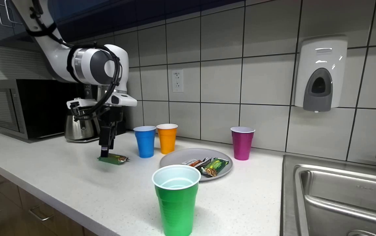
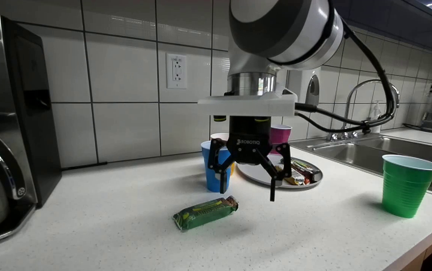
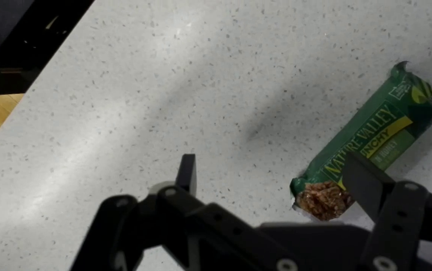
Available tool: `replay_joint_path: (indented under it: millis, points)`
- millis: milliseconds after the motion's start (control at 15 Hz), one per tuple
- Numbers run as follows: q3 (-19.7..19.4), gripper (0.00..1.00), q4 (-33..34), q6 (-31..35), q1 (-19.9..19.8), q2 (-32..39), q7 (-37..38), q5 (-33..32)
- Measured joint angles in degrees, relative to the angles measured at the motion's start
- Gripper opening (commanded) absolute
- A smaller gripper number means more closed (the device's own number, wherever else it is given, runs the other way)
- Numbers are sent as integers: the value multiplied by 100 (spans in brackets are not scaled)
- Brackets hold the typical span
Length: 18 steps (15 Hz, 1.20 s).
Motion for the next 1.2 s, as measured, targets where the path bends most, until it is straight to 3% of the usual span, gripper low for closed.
replay_joint_path:
  millis: [1200]
  points:
    - [-12,100,1044,54,519,848,1708,-92]
